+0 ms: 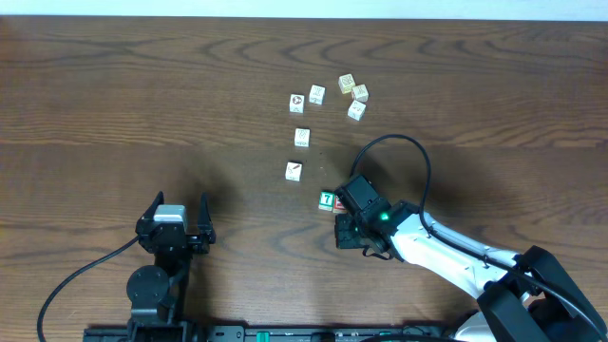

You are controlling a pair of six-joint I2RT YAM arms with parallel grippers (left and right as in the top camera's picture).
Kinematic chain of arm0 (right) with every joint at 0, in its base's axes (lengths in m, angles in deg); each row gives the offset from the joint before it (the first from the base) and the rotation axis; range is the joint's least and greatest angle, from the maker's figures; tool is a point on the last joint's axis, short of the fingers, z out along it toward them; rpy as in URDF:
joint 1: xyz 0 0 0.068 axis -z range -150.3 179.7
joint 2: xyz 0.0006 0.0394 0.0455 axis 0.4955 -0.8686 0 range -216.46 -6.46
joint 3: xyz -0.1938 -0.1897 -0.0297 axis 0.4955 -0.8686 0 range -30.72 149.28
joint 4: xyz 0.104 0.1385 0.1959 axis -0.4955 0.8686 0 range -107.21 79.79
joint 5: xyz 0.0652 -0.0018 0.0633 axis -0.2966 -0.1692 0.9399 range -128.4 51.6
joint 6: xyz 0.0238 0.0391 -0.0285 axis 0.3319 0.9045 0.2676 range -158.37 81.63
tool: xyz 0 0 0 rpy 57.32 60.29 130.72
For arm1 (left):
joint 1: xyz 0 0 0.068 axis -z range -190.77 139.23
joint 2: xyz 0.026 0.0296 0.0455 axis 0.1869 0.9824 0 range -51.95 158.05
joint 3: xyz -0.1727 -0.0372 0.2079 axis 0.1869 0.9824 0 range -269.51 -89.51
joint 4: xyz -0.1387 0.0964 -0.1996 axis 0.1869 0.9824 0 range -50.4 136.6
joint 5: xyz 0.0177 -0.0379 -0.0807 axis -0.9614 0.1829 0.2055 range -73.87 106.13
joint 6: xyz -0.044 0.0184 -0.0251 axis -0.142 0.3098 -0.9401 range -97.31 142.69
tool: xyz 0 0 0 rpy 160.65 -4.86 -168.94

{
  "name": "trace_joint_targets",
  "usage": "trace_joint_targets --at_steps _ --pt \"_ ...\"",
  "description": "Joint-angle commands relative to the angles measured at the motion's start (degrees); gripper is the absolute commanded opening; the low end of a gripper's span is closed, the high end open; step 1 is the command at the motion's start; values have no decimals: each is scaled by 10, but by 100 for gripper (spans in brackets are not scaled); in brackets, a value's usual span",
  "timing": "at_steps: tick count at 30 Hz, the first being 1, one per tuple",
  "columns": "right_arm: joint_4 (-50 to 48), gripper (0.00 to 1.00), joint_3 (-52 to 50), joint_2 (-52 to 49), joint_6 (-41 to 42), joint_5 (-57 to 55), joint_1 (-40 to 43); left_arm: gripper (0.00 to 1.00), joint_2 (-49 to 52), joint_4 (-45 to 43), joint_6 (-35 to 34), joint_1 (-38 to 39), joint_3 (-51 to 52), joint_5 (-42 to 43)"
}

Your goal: Lift 4 blocks

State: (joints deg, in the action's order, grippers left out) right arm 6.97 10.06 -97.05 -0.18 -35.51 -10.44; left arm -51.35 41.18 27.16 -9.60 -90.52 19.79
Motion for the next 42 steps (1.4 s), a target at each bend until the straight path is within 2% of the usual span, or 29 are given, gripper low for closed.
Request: trace_joint_targets --at_steps 1,21,24,33,37,42 --pt "5 1 -33 -32 10 -80 1 74 -3 23 -3 -3 8 2" --pt "-45 3 -33 -32 -6 -84 1 75 -3 23 -3 -3 8 1" --pt "-45 1 -33 -32 -16 -49 0 74 -3 23 -3 -3 8 2" --pt "10 1 -33 -22 -5 -17 -15 75 -3 23 -3 -3 8 2" --pt "40 1 -33 11 1 -14 -16 74 -3 23 -3 -3 8 2" --pt "50 1 -33 106 1 -4 -16 74 -3 23 -3 -3 8 1"
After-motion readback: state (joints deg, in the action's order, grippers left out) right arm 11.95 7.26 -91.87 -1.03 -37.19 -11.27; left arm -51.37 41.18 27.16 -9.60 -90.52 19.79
